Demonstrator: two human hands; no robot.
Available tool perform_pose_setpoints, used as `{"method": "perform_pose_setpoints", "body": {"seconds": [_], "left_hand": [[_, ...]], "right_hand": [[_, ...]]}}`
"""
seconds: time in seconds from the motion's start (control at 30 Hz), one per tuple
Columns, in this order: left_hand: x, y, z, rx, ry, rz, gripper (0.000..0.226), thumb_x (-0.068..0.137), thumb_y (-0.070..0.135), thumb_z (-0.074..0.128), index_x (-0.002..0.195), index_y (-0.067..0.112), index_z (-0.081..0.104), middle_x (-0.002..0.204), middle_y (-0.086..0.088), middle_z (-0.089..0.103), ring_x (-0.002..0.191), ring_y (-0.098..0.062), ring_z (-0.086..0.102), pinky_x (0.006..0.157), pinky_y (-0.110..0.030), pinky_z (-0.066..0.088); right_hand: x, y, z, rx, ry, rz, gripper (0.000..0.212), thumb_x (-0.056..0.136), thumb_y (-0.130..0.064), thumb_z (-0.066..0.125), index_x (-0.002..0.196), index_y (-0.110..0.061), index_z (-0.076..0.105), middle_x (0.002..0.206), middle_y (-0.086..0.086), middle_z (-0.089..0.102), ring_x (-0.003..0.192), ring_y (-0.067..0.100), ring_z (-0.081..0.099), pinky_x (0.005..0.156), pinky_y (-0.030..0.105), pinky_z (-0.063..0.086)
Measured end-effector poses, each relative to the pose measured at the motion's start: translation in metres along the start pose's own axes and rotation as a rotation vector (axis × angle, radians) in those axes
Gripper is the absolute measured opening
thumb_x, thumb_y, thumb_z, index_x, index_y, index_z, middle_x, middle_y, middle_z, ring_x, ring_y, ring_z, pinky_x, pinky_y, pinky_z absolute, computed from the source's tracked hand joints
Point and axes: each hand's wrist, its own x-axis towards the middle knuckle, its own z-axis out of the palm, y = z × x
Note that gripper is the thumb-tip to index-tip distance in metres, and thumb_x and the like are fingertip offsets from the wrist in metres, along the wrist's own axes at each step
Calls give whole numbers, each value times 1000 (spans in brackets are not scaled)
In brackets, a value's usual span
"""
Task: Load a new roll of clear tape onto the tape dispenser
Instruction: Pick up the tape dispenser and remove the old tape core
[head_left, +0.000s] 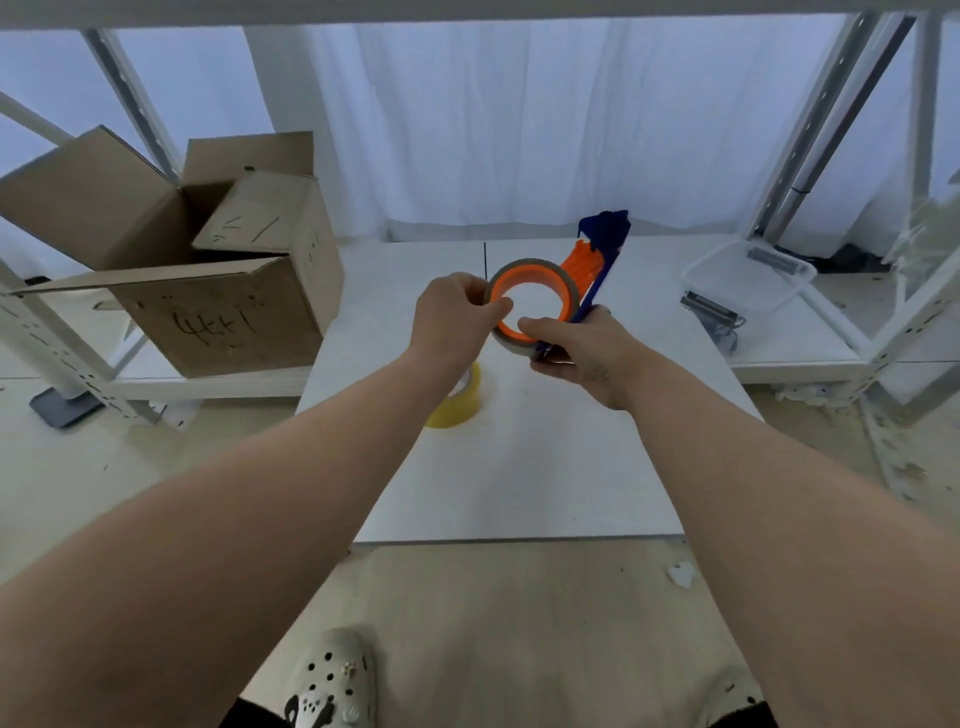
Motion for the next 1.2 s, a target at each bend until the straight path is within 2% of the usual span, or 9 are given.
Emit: {"method": "perform_pose_setpoints", "body": {"seconds": [0.13, 0.27, 0.37, 0.47, 0.6, 0.7, 0.8, 0.93, 1.2], "left_hand": [[-11, 11, -15, -100, 5, -61, 23, 85, 25, 66, 99, 7, 68, 88, -3, 65, 78, -14, 58, 69, -21, 46], [-16, 16, -21, -213, -172, -156, 40, 84, 18, 68, 120, 10, 54, 105, -11, 66, 93, -22, 65, 81, -32, 56], [-19, 12, -20, -174, -238, -184, 35, 87, 14, 62, 118, 15, 45, 108, -13, 63, 89, -24, 67, 62, -25, 58], [-18, 9, -20, -24, -170, -144, 33, 90, 15, 59, 119, 17, 43, 106, -8, 60, 85, -22, 66, 55, -19, 54], [-9, 12, -28, -12, -131, -82, 34, 90, 11, 58, 122, 15, 46, 104, -9, 60, 83, -21, 65, 61, -23, 57], [-3, 7, -39, 104, -102, -9, 35, 88, 4, 55, 121, 15, 50, 100, -9, 60, 77, -24, 65, 68, -34, 60], [-4, 1, -38, 259, -133, 26, 40, 87, 4, 56, 124, 17, 50, 98, -3, 56, 78, -21, 61, 68, -28, 55], [-5, 3, -30, 268, -115, 59, 41, 89, 5, 55, 128, 17, 48, 100, 0, 53, 84, -18, 56, 67, -24, 46], [-5, -4, -27, 401, -193, 108, 43, 91, 12, 56, 133, 17, 46, 119, -7, 60, 89, -14, 52, 76, -23, 40]], "right_hand": [[-14, -11, 9, 17, 8, -19, 67, 74, -17, 79, 129, -6, 41, 113, 20, 65, 88, 20, 67, 60, 24, 57], [-25, -14, 10, -32, -4, -3, 61, 78, -22, 75, 127, -3, 45, 115, 20, 65, 101, 27, 67, 59, 24, 57], [-33, -14, 12, -10, -15, 41, 49, 87, -35, 64, 123, -8, 44, 104, 13, 65, 92, 24, 67, 68, 30, 57], [-36, -16, 17, -40, 53, -1, 37, 91, -44, 53, 112, -14, 45, 90, 5, 61, 85, 22, 65, 76, 33, 55], [-35, -19, 14, -48, 100, -78, 48, 88, -44, 59, 120, -10, 47, 91, 6, 63, 80, 22, 68, 69, 32, 59], [-37, -16, -3, -270, -11, -62, 54, 85, -44, 63, 123, -8, 48, 93, 9, 66, 85, 25, 68, 79, 36, 59], [-37, -11, -10, -387, -31, -51, 54, 85, -44, 63, 124, -10, 48, 94, 9, 66, 89, 24, 67, 74, 29, 56], [-35, -10, -7, -360, 14, -61, 56, 87, -37, 64, 130, -9, 43, 98, 8, 64, 84, 17, 63, 69, 24, 53], [-36, -11, -13, -181, 83, -49, 60, 85, -26, 69, 135, -12, 38, 115, 16, 61, 95, 25, 64, 62, 24, 53]]}}
